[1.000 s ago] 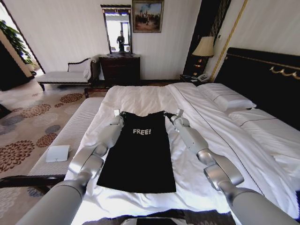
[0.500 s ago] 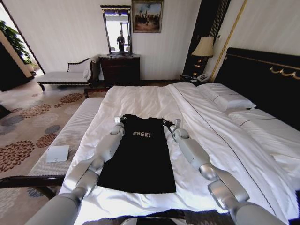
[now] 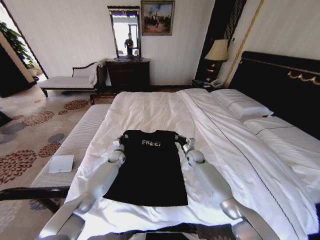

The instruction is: Fold the clothes on the bed.

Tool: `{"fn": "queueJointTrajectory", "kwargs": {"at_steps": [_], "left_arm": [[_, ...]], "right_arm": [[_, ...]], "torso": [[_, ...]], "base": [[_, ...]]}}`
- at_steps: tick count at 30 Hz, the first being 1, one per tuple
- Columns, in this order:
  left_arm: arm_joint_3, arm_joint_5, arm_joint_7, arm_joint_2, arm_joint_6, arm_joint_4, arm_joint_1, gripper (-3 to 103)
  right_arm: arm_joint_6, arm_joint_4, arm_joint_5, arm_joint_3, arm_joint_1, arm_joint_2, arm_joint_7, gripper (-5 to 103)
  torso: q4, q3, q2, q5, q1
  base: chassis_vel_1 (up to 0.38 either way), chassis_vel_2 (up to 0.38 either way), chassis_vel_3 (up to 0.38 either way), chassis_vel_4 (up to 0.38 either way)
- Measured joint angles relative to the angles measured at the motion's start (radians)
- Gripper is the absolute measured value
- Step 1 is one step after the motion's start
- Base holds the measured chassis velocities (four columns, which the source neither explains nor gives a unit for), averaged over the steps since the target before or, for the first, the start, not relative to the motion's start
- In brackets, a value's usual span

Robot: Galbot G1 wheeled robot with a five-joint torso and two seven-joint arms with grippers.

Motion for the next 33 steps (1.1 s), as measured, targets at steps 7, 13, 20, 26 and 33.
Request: {"fn": "queueJointTrajectory", "kwargs": {"at_steps": [7, 13, 20, 26, 33], "left_arm": [[-0.022, -0.001, -0.039, 0.077, -0.005, -0.218, 0.119, 3], [-0.054, 0.017, -0.042, 0.130, -0.012, -0.342, 0.257, 3], [-0.102, 0.063, -0.031, 0.157, -0.030, -0.431, 0.385, 3], [-0.119, 0.076, -0.029, 0.159, -0.034, -0.495, 0.465, 3], [-0.222, 0.110, -0.018, 0.128, -0.047, -0.567, 0.647, 3]], "right_arm": [[-0.022, 0.169, 0.005, 0.056, -0.158, -0.031, 0.029, 0], [-0.029, 0.298, 0.007, 0.117, -0.284, -0.045, 0.034, 0], [-0.023, 0.420, -0.031, 0.172, -0.441, -0.038, 0.028, 0], [-0.013, 0.504, -0.071, 0.208, -0.581, 0.007, 0.025, 0], [0.008, 0.541, -0.106, 0.215, -0.667, 0.026, 0.025, 0]], "torso": [[-0.0003, 0.000, 0.000, 0.0002, 0.000], [0.0000, 0.000, 0.000, 0.0001, 0.000], [-0.0001, 0.000, 0.000, 0.0001, 0.000], [-0.0007, 0.000, 0.000, 0.0000, 0.000], [0.0000, 0.000, 0.000, -0.0001, 0.000]], "base": [[0.000, 0.000, 0.000, 0.000], [0.000, 0.000, 0.000, 0.000], [0.000, 0.000, 0.000, 0.000], [0.000, 0.000, 0.000, 0.000], [0.000, 0.000, 0.000, 0.000]]}}
